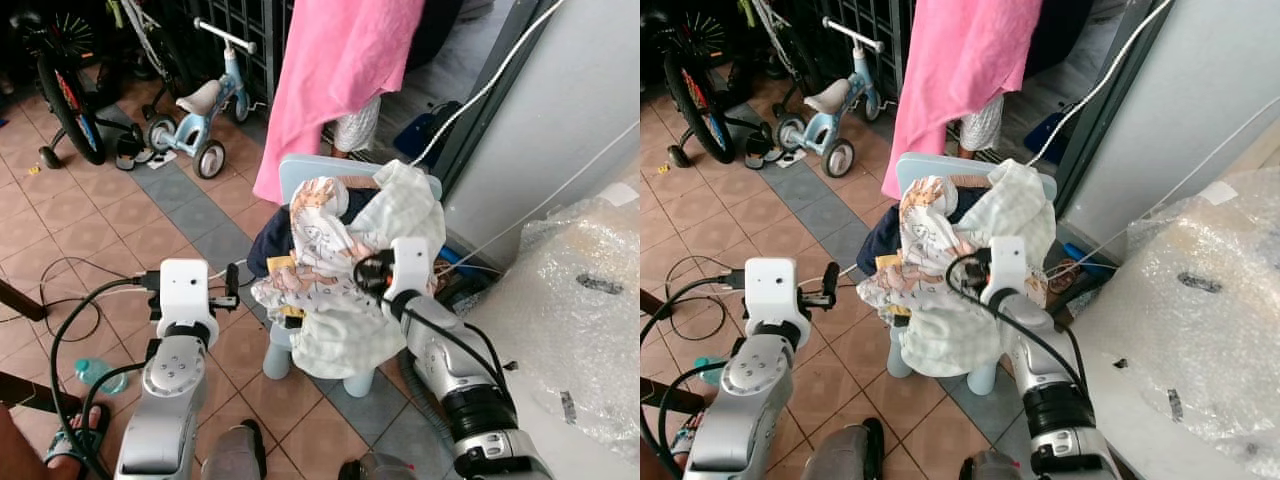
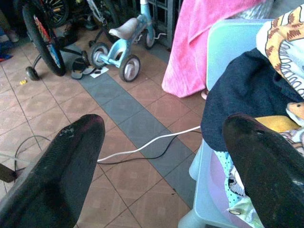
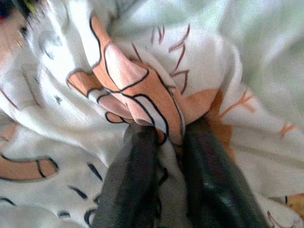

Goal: Clothes washing

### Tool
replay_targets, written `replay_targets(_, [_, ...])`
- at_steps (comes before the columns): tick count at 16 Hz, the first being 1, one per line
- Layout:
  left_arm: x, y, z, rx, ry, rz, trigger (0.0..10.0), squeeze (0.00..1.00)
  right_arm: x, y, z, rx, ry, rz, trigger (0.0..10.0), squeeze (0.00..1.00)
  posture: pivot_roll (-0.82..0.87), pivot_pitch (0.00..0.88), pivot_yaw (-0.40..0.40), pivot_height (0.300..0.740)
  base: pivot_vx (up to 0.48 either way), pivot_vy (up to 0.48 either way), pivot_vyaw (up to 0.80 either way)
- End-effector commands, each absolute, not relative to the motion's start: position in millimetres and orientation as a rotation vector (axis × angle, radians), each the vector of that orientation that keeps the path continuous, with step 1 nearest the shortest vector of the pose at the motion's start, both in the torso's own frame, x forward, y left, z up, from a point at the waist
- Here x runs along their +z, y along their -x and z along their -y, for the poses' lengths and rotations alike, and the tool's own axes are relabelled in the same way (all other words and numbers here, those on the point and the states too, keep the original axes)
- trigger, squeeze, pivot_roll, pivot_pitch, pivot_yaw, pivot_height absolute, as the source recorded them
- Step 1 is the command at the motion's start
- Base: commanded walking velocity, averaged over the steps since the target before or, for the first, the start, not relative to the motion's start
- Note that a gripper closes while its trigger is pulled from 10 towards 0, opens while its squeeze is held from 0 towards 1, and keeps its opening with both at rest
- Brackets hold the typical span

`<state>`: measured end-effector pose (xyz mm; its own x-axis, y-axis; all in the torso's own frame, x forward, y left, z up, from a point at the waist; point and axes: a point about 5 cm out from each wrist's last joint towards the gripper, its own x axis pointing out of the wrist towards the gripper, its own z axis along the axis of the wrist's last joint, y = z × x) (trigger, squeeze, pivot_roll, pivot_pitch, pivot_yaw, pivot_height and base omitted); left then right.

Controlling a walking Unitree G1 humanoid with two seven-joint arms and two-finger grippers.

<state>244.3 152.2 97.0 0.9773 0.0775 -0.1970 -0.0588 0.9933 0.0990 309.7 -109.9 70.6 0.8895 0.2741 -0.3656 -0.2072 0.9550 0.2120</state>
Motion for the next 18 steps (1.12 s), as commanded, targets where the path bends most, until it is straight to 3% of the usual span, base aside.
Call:
replay_targets(1, [96.7,-246.7,-151.1,0.072,-0.1,-0.197,10.0,0.0,85.8,-310.9,110.8,0.268,-0.225,-0.318,0.0,0.0,0.01,0.082,-0.044,0.74,0.0,0.0,0.0])
replay_targets(5, [98.8,-252.0,-148.9,0.072,-0.094,-0.17,10.0,0.0,122.9,-300.7,114.0,0.34,-0.343,-0.114,0.0,0.0,-0.01,0.067,-0.035,0.74,0.0,0.0,0.0])
replay_targets(11, [99.3,-259.2,-145.1,0.062,-0.093,-0.153,10.0,0.0,177.1,-302.8,111.5,0.356,-0.377,0.105,0.0,0.0,-0.02,0.055,-0.021,0.74,0.0,0.0,0.0])
replay_targets(13, [99.0,-260.4,-143.6,0.057,-0.098,-0.153,10.0,0.0,169.2,-306.2,101.7,0.387,-0.316,0.063,0.0,0.0,-0.02,0.054,-0.024,0.74,0.0,0.0,0.0])
replay_targets(18, [94.0,-259.1,-140.7,0.042,-0.118,-0.185,10.0,0.0,94.7,-316.9,84.8,0.176,-0.14,-0.325,0.0,0.0,0.01,0.058,-0.036,0.74,0.0,0.0,0.0])
